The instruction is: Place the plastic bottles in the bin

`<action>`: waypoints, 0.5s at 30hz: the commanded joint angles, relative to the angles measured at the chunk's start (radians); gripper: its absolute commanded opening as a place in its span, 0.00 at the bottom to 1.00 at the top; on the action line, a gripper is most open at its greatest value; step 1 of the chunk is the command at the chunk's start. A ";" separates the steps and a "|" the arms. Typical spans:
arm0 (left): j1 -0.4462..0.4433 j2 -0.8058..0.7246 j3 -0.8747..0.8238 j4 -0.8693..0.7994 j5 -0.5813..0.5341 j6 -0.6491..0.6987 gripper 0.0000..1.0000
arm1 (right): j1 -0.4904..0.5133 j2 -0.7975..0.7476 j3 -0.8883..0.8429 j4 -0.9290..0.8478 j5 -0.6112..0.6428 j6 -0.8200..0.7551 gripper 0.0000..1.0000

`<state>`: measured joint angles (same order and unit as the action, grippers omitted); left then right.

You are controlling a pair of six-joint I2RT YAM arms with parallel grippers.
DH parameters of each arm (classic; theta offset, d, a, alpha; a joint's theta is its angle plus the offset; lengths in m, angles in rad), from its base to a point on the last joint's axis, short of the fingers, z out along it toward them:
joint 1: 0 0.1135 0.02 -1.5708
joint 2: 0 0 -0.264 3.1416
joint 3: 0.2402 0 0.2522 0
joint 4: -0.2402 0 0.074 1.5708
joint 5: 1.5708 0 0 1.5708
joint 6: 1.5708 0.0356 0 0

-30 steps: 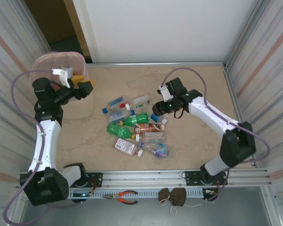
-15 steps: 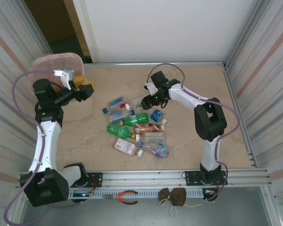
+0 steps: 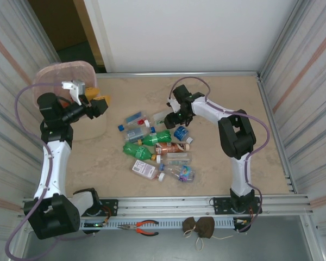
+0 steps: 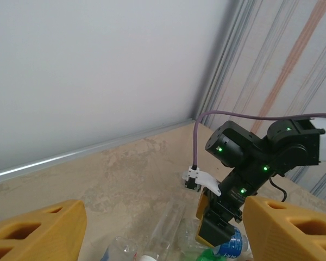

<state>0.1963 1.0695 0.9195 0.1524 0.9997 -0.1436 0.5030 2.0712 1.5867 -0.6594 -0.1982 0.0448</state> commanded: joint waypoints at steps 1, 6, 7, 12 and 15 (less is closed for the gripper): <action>0.000 -0.025 -0.025 0.016 0.066 -0.043 0.76 | -0.044 -0.044 -0.051 -0.014 0.041 0.039 0.73; 0.000 -0.032 -0.034 0.041 0.075 -0.054 0.76 | -0.116 -0.119 -0.149 0.009 0.068 0.085 0.71; -0.001 -0.031 -0.034 0.042 0.077 -0.056 0.76 | -0.128 -0.132 -0.166 0.010 0.074 0.093 0.70; -0.011 -0.034 -0.023 0.027 0.062 -0.043 0.75 | -0.167 -0.185 -0.227 0.012 0.100 0.126 0.70; -0.023 -0.035 -0.007 0.004 0.049 -0.033 0.75 | -0.169 -0.180 -0.228 0.013 0.097 0.129 0.70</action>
<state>0.1864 1.0580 0.8906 0.1604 1.0393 -0.1841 0.3275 1.9236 1.3693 -0.6460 -0.1192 0.1444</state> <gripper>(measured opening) 0.750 0.701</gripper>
